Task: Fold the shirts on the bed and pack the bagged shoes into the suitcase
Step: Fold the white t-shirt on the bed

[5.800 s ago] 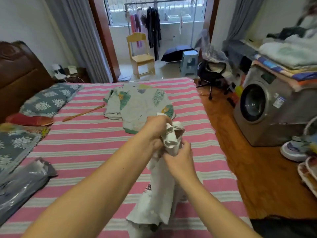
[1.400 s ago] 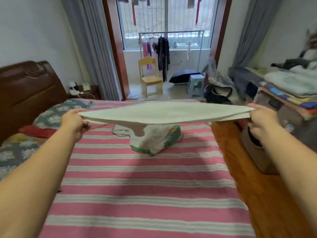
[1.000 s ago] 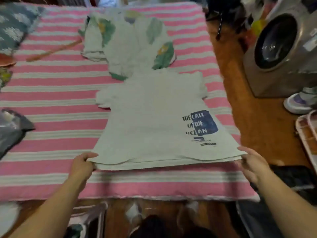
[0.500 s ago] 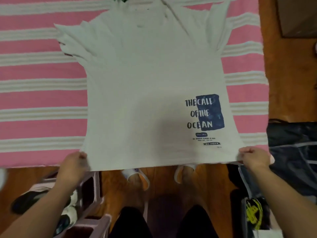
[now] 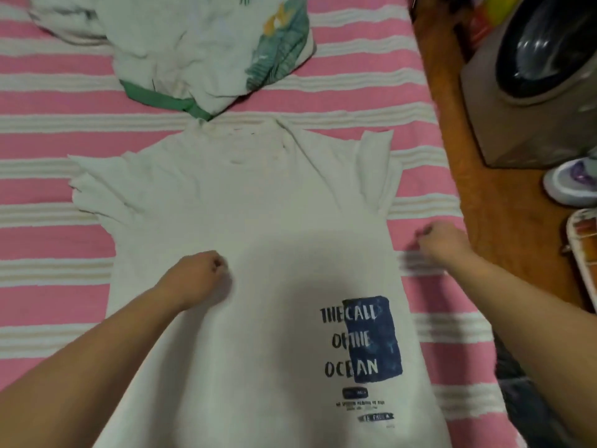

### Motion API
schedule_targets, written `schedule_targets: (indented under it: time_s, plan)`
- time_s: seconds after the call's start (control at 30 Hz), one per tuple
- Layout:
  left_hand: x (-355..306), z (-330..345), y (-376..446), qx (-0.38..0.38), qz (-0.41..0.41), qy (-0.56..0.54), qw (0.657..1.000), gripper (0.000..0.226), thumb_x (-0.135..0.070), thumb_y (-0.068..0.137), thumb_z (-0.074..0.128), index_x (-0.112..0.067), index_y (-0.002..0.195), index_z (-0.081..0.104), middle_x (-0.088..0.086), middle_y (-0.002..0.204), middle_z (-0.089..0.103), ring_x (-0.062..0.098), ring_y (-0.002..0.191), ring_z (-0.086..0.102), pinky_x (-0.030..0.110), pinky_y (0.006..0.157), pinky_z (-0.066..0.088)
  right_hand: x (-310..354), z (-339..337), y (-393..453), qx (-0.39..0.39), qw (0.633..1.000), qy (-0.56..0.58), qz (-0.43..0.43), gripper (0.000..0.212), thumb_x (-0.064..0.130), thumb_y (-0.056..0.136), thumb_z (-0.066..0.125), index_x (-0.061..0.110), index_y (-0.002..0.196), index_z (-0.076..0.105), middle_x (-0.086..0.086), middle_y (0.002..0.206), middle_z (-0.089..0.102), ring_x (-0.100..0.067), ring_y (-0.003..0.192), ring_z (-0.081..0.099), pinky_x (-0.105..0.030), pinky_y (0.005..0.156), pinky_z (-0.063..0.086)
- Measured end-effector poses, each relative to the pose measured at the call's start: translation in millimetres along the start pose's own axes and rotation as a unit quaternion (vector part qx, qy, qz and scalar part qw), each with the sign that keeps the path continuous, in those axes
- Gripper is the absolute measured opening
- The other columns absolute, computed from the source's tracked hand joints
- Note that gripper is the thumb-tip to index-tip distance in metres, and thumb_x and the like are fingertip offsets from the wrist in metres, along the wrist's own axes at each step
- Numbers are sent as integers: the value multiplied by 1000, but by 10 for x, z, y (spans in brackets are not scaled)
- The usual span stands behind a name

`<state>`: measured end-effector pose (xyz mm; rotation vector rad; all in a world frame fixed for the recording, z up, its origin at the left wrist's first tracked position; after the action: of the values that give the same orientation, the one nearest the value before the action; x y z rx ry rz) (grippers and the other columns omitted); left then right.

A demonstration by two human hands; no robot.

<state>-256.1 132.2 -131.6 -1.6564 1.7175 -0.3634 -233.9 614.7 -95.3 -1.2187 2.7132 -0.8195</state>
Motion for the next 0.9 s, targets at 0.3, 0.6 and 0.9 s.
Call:
schedule_targets:
  time_s: [0.3, 0.6, 0.9]
  plan:
    - [-1991, -67, 1796, -125, 124, 102, 979, 68, -48, 103, 36, -20, 161, 14, 8, 169, 9, 31, 154, 10, 47, 123, 19, 1348, 101, 1693, -18, 981, 170, -94, 55, 36, 85, 74, 9, 126, 50, -10, 114, 61, -33, 104, 60, -37, 82, 50]
    - [-2146, -65, 1975, -87, -3, 122, 989, 77, -74, 94, 17, -37, 160, -1, -6, 170, -4, 30, 152, 9, 56, 113, 23, -177, -501, 1317, -112, 969, 211, 58, 42, 37, 99, 58, -3, 113, 64, -12, 92, 57, -28, 82, 54, -37, 73, 44]
    - [-2112, -988, 2164, -277, -79, 19, 958, 41, -41, 99, 46, -9, 121, 56, 15, 126, 54, 37, 118, 46, 49, 96, 39, 342, -632, 1603, -91, 961, 257, -48, 49, 54, 91, 62, 9, 112, 65, -6, 105, 67, -25, 96, 61, -32, 77, 42]
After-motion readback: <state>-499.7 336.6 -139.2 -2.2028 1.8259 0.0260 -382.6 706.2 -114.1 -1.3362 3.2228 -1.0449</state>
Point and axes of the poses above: each hand's wrist, its own y-axis towards the middle knuckle, its own z-axis out of the palm, x = y × z, the point moved 10 cm from there along y, towards the middle knuckle
